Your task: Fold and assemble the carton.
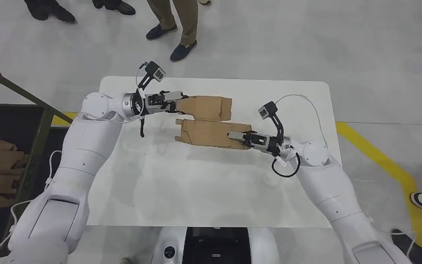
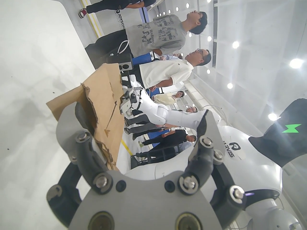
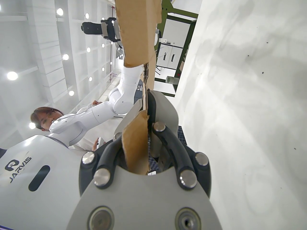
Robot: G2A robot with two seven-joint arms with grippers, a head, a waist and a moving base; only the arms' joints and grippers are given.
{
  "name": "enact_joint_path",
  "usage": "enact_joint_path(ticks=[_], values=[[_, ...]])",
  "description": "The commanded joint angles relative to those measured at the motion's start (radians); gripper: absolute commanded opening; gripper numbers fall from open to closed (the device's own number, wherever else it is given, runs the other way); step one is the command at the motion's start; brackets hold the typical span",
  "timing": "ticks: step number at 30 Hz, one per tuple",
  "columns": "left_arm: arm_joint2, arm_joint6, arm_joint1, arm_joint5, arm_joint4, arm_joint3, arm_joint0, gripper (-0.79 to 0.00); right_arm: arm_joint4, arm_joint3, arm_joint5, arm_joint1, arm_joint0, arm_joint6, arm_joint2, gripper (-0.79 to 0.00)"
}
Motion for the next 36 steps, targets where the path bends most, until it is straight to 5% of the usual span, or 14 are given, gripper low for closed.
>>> enact_joint_path(ticks=[1, 6, 23, 24, 26, 29, 36], values=[[0.000, 0.000, 0.000, 0.000, 0.005, 0.008, -0.001, -0.625, -0.001, -0.001, 0.000, 0.000, 0.000, 0.000, 0.000, -0.785], [0.005, 0.005, -0.001, 0.010, 0.020, 0.030, -0.006, -0.785, 0.000, -0.002, 0.003, 0.001, -0.002, -0.001, 0.001, -0.785], [0.022, 0.042, -0.004, 0.035, 0.092, 0.028, -0.013, -0.785, -0.008, -0.009, 0.005, 0.004, -0.001, -0.005, 0.005, -0.773], [0.020, 0.043, -0.004, 0.035, 0.090, 0.026, -0.013, -0.785, -0.011, -0.009, 0.004, 0.005, -0.001, -0.007, 0.007, -0.523], [0.017, 0.042, -0.004, 0.036, 0.085, 0.022, -0.011, -0.785, -0.014, -0.010, -0.002, 0.006, -0.002, -0.013, 0.013, -0.265], [0.010, 0.033, -0.003, 0.039, 0.066, 0.012, -0.006, -0.785, -0.028, -0.001, -0.024, 0.010, -0.002, -0.030, 0.033, -0.037], [-0.010, 0.006, 0.002, 0.048, 0.033, -0.005, 0.007, -0.785, -0.124, 0.022, -0.102, 0.033, -0.009, -0.099, 0.118, 0.000]])
